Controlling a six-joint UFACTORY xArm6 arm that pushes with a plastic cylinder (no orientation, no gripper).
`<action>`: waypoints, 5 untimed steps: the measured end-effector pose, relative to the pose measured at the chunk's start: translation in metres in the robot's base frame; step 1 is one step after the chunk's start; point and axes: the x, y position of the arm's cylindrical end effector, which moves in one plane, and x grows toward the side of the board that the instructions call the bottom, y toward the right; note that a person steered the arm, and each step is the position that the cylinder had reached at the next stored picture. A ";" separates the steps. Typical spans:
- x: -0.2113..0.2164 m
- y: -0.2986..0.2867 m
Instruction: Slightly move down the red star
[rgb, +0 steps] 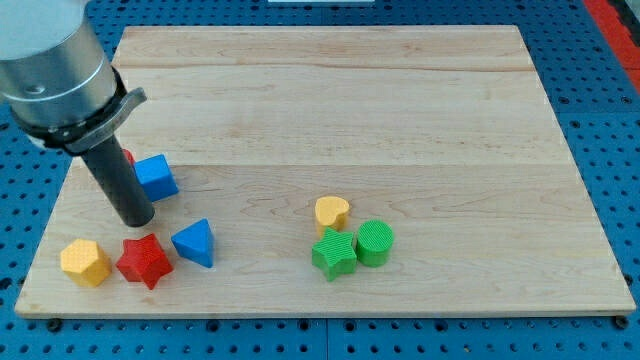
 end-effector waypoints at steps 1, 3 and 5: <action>-0.004 0.024; 0.001 0.040; 0.005 0.077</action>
